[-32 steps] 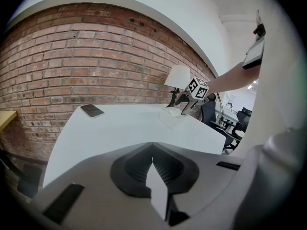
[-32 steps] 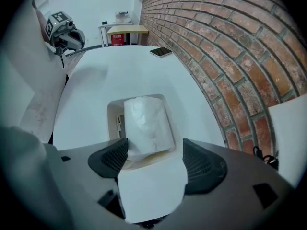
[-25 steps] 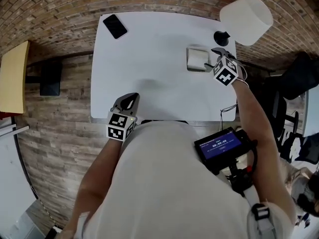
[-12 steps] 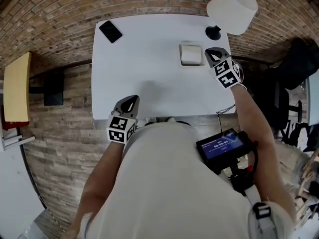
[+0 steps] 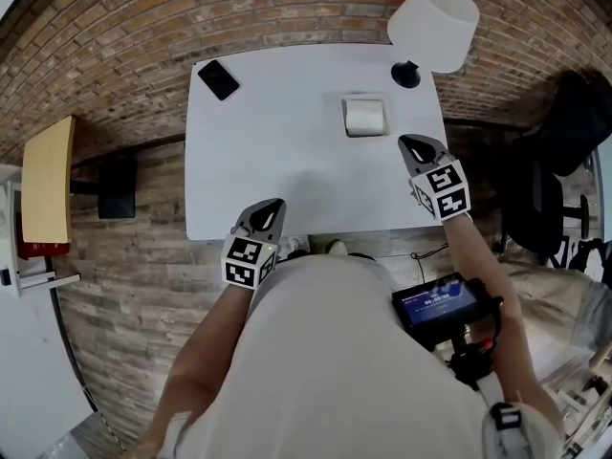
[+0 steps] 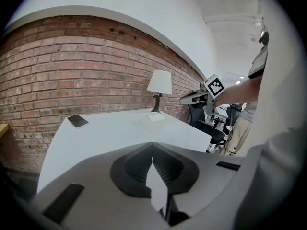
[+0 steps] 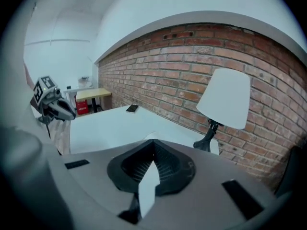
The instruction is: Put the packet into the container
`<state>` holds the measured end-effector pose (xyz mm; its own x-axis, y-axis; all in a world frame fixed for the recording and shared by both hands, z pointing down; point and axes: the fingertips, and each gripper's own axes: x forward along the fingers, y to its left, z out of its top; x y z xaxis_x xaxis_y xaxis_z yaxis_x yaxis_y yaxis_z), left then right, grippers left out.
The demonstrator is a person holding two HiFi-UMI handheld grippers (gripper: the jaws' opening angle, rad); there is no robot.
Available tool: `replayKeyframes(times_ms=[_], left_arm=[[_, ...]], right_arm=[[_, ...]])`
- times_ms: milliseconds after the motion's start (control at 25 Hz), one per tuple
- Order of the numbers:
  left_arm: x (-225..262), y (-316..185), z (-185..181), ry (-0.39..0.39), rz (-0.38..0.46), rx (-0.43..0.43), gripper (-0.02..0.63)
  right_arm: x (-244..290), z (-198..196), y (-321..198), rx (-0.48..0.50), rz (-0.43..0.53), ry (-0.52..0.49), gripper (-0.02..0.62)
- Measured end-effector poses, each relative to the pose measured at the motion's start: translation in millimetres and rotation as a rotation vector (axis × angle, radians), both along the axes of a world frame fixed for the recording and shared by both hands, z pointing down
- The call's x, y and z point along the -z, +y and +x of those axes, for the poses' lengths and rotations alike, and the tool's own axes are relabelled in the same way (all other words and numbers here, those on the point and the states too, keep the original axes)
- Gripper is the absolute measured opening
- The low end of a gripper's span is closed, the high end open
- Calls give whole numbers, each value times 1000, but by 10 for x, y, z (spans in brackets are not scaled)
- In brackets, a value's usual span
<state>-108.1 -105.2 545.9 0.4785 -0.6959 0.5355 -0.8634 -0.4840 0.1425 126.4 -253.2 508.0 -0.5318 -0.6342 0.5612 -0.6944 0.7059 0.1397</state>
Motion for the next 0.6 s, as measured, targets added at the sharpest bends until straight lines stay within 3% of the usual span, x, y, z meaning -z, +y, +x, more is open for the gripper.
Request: replayKeyframes(times_ms=[280, 600], left_arm=[[65, 57, 249, 10, 1, -19, 11], [102, 146, 633, 6, 13, -69, 11]], right_arm=[[43, -2, 496, -92, -60, -280, 8], [-131, -202, 1098, -11, -116, -337, 8]])
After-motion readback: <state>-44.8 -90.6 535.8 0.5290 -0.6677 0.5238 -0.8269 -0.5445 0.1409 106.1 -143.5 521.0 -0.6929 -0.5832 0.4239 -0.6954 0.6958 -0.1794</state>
